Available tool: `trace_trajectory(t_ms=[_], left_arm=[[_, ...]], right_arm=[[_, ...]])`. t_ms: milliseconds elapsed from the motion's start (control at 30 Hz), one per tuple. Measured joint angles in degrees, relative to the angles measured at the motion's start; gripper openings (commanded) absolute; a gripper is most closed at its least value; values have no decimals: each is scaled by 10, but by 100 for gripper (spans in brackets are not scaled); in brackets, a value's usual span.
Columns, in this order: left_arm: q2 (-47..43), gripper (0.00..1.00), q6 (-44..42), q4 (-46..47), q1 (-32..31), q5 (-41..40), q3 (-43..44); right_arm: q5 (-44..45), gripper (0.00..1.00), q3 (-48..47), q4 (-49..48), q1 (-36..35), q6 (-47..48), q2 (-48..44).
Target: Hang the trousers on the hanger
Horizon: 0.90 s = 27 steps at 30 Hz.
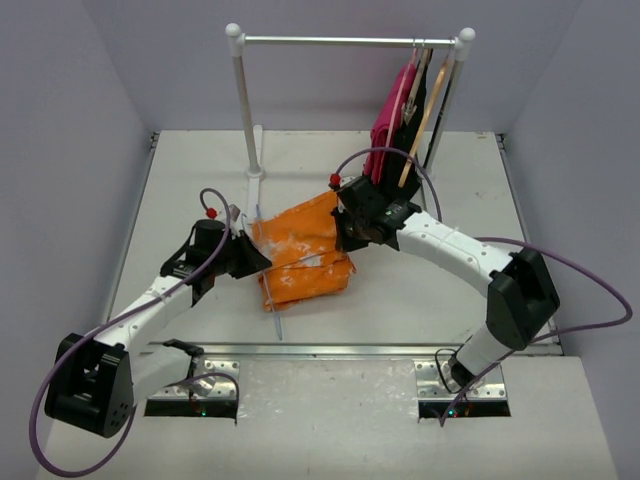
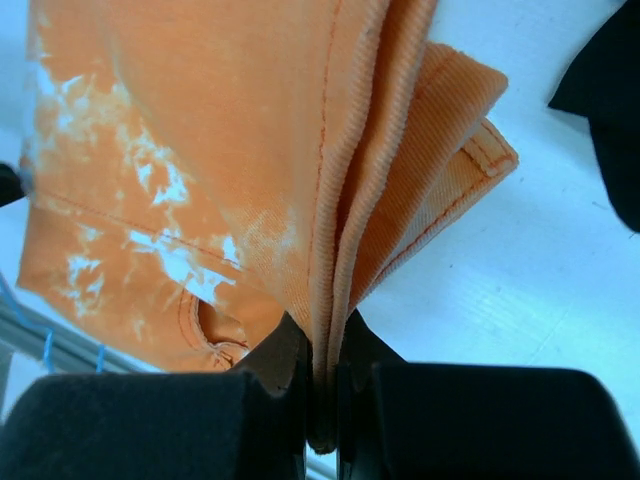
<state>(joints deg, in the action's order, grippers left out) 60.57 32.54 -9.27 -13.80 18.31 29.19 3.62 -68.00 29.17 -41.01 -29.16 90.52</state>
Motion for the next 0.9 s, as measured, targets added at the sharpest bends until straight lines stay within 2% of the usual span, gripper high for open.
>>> trace_trajectory(t_ms=[167, 233, 300, 367, 400, 467, 667, 767, 833, 900], left_arm=[[-5, 0, 12, 14, 0, -17, -9], [-5, 0, 14, 21, 0, -18, -11], [-5, 0, 14, 43, 0, -8, -19], [-5, 0, 14, 71, 0, 8, -34], [-5, 0, 14, 83, 0, 17, -42], [-8, 0, 19, 120, 0, 41, -62], [-31, 0, 39, 183, 0, 72, -111], [-43, 0, 46, 181, 0, 60, -116], [-48, 0, 48, 164, 0, 44, -113], [-51, 0, 48, 142, 0, 25, -107]], right_arm=[[2, 0, -14, 1, 18, 26, 71], [2, 10, -14, 1, 19, 32, 111], [1, 15, -14, -1, 20, 38, 149], [-5, 32, -10, -10, 20, 40, 172], [-9, 37, -6, -17, 21, 40, 178], [-24, 41, 9, -35, 26, 41, 166], [-47, 41, 50, -41, 24, 37, 92], [-45, 28, 57, -28, 15, 35, 15], [-46, 24, 56, -32, -1, 32, -28], [-50, 15, 42, -35, -24, 32, -43]])
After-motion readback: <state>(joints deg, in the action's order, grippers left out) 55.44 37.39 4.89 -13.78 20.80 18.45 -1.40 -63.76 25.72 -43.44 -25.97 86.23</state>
